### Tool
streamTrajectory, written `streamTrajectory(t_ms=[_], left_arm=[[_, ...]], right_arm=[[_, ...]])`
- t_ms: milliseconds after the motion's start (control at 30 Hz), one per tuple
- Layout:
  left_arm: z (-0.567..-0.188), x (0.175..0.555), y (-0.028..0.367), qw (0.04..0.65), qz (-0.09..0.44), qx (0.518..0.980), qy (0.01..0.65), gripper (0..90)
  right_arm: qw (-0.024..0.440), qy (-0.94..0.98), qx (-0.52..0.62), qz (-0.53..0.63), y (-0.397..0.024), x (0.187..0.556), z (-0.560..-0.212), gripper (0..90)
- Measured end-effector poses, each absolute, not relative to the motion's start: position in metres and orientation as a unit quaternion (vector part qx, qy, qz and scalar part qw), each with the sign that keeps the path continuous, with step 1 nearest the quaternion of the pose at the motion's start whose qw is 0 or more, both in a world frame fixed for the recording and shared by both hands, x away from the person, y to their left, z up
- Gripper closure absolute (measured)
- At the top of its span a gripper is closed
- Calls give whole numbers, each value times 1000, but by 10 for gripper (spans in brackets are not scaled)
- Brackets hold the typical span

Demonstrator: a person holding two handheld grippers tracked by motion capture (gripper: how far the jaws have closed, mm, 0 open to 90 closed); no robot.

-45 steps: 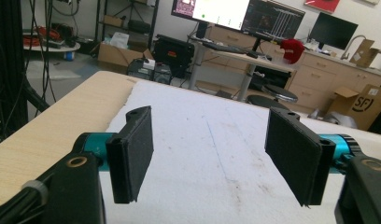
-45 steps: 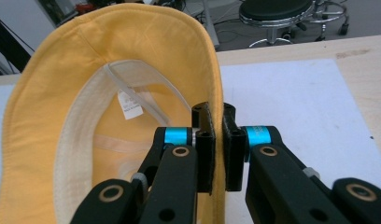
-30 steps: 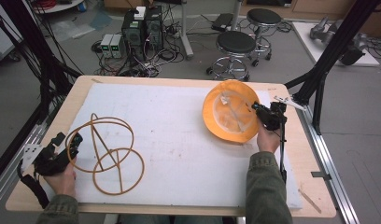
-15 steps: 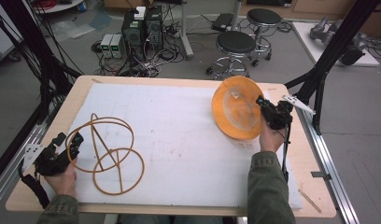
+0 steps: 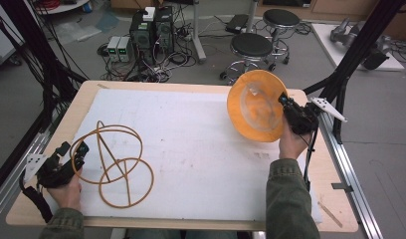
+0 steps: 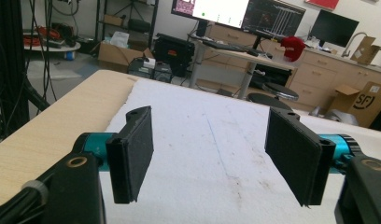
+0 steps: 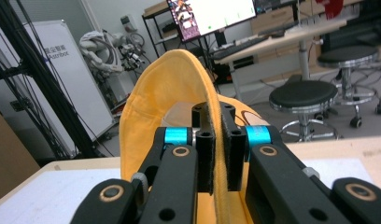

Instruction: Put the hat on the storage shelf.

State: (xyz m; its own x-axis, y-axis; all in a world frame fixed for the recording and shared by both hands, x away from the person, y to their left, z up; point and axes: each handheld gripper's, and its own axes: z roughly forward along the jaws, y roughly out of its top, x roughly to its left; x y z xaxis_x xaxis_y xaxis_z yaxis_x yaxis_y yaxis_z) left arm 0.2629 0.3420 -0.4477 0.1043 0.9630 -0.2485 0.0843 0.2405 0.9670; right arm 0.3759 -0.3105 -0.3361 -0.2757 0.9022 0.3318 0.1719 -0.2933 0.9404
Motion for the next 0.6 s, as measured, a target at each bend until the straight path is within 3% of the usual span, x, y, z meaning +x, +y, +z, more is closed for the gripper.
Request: streamTrajectory(t_ms=[267, 600], left_arm=[[-447, 262, 343, 569, 387, 477, 546, 327], [-447, 262, 344, 571, 385, 474, 548, 327]], right_arm=[[329, 503, 491, 631, -300, 367, -314, 864], [331, 493, 456, 663, -288, 362, -292, 864]])
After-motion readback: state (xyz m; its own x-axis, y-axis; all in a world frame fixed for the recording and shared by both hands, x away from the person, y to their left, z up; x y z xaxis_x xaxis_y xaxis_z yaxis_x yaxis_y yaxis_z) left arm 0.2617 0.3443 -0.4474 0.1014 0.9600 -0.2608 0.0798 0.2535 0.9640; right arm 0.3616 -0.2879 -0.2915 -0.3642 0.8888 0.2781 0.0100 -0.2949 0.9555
